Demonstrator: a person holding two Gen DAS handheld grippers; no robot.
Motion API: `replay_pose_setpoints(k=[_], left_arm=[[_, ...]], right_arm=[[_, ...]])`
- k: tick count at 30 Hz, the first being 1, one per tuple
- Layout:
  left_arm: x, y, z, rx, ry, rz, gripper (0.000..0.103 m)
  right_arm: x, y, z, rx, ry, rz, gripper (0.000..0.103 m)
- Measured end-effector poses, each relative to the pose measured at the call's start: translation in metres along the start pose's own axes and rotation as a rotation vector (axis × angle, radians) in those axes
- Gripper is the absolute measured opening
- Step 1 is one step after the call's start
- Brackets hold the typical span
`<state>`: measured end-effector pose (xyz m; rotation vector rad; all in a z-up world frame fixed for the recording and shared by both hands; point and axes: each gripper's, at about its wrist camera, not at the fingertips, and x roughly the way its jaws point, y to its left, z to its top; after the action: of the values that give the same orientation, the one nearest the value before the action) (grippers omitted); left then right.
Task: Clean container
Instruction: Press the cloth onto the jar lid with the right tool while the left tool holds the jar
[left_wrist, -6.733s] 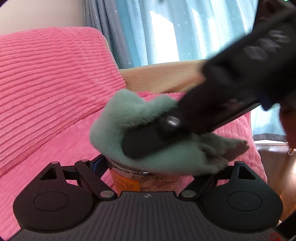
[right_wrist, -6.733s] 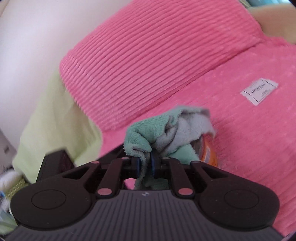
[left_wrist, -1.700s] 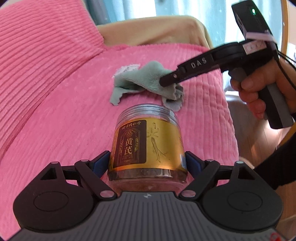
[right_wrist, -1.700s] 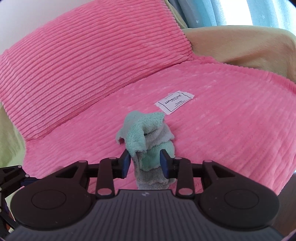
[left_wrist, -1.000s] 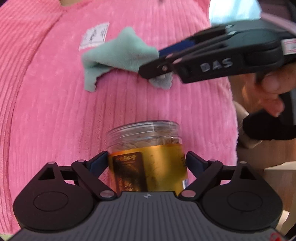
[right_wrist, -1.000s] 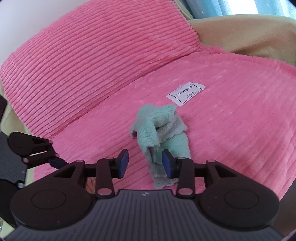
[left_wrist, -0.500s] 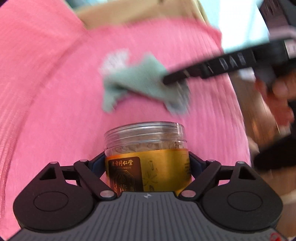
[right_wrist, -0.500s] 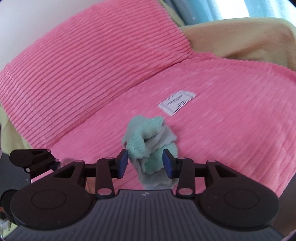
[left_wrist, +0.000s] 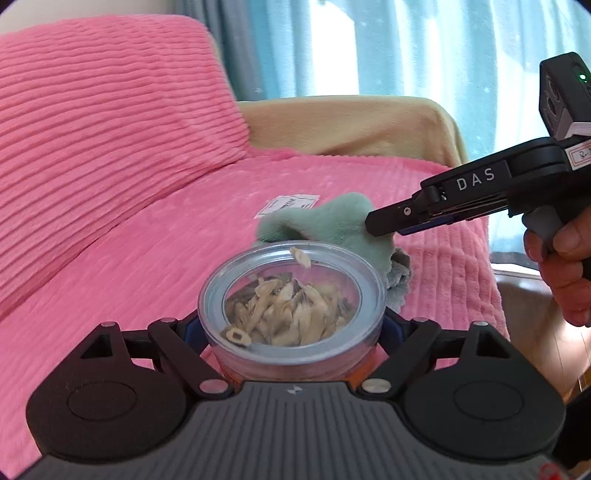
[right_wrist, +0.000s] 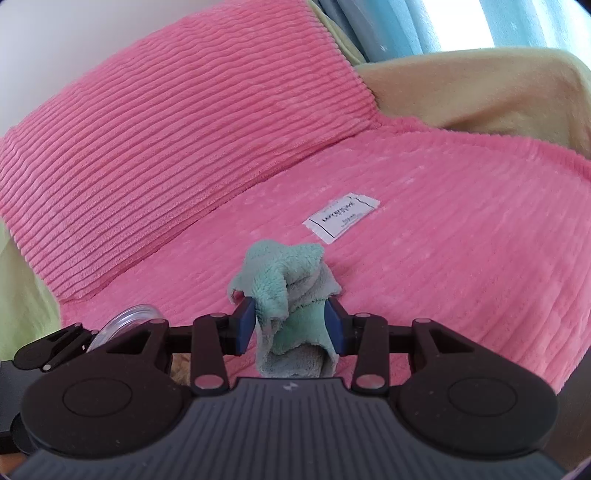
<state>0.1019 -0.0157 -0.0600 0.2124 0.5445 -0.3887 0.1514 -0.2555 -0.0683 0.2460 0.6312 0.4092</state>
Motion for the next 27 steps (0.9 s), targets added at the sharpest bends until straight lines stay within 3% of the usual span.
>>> replay_pose_setpoints(k=[6,9,13,18,23,24,25,27], left_arm=[[-0.001,-0.008,-0.010,0.000,-0.021,0.072,0.088],[0.002,-0.007,-0.021,-0.042,-0.030,0.067,0.087],[0.012,-0.009,-0.023,0.026,-0.007,0.059,0.087],[0.009,-0.003,-0.020,-0.044,-0.034,0.044,0.087],[0.006,-0.003,-0.023,-0.042,-0.041,0.037,0.086],[0.006,-0.003,-0.023,-0.045,-0.041,0.035,0.085],[0.006,-0.004,-0.022,-0.041,-0.039,0.035,0.085],[0.007,-0.005,-0.021,-0.020,-0.036,0.032,0.085]], right_arm=[[0.000,0.010,0.002,-0.096,-0.049,-0.004,0.038],[0.006,0.012,0.003,-0.116,-0.049,-0.018,0.041],[0.015,0.012,0.007,-0.122,-0.056,-0.019,0.041],[0.025,0.015,0.009,-0.114,-0.058,-0.012,0.041],[0.035,0.020,0.005,-0.133,-0.039,-0.015,0.041],[0.036,0.021,0.005,-0.144,-0.036,-0.014,0.033],[0.037,0.023,0.005,-0.153,-0.035,-0.013,0.018],[0.035,0.025,0.006,-0.153,-0.041,-0.014,0.014]])
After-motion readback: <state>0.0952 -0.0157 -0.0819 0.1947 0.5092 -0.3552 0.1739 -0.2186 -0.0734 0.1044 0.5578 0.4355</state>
